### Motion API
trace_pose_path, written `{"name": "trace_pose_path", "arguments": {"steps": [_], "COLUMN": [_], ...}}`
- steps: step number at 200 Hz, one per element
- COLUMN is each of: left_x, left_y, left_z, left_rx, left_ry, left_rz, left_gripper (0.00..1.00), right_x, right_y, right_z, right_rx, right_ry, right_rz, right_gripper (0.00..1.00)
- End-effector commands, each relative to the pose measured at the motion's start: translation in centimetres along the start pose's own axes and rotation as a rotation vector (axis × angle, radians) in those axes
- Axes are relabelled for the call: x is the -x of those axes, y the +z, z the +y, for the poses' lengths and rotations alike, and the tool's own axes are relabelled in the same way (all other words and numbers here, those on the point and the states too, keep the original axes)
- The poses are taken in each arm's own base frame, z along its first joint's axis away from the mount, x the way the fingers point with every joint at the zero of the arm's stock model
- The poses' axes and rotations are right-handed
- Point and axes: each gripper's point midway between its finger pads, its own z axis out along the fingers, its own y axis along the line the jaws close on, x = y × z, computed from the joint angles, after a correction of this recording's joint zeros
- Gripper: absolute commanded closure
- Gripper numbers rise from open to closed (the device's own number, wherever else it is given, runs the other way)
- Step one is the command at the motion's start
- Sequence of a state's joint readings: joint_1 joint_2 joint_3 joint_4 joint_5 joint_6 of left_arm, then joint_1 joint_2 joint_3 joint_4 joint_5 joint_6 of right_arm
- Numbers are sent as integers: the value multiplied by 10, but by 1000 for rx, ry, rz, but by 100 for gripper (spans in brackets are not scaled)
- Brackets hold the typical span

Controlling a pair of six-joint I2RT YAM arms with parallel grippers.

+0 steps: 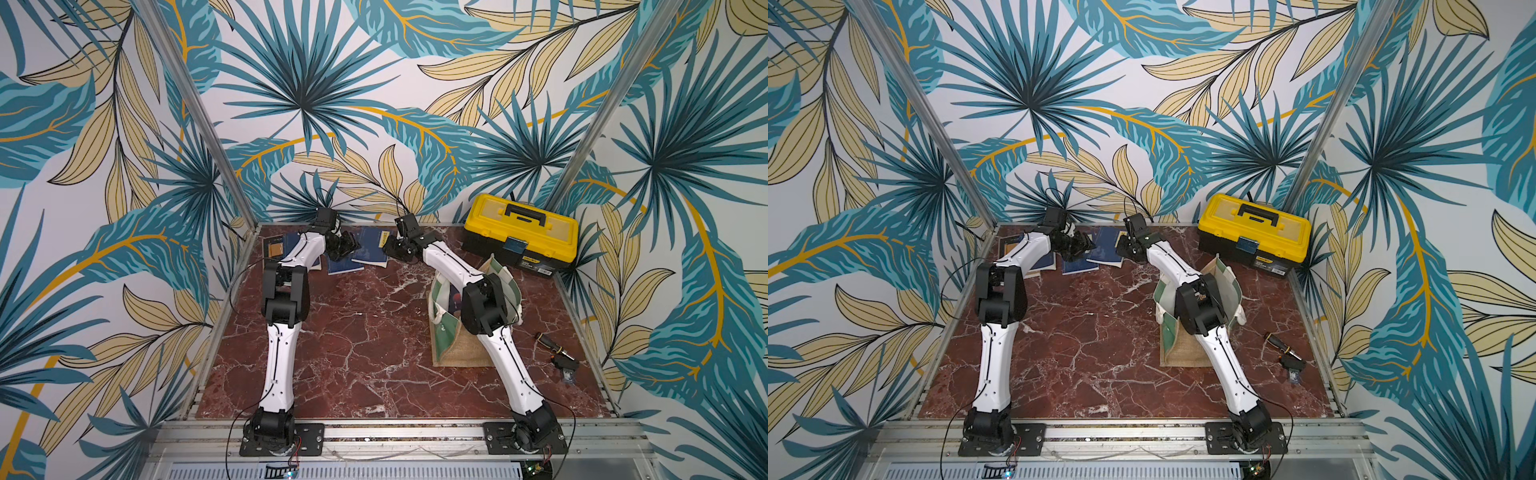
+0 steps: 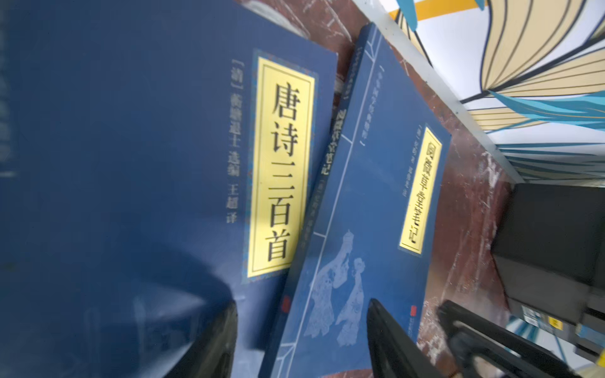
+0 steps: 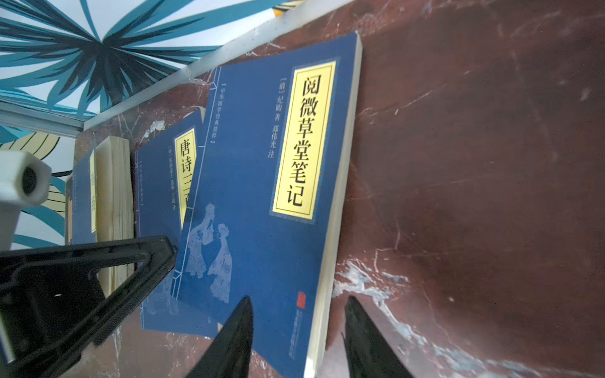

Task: Put the books into the canvas bag
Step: Pick up the book from the center of the board.

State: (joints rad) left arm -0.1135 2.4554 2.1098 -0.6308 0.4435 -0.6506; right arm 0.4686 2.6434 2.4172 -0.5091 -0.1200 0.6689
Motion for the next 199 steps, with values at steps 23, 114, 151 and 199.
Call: {"name": "trace_pose_path", "arguments": {"steps": [23,114,151,199], "left_x": [-23,-40,-43,-47], "left_y": [12,-7,-17,-67], "left_z": [-19,-50,-61,-80], "left_rx": [-178,-363,-383,-354], "left_ry": [-42,-9,-10,71], "left_rz": [124,177,172,78], "left_gripper": [38,70,86,100], "right_x": [-25,-50,-60,-42], "right_y": [29,12,3,-49], "right_z": [-13,-7,-7,16], "right_rx": [26,37,29,-4], "right_ry": [64,54,46,-60], "right_rz": [86,170,195,147], "right_gripper": [66,80,80,67]}}
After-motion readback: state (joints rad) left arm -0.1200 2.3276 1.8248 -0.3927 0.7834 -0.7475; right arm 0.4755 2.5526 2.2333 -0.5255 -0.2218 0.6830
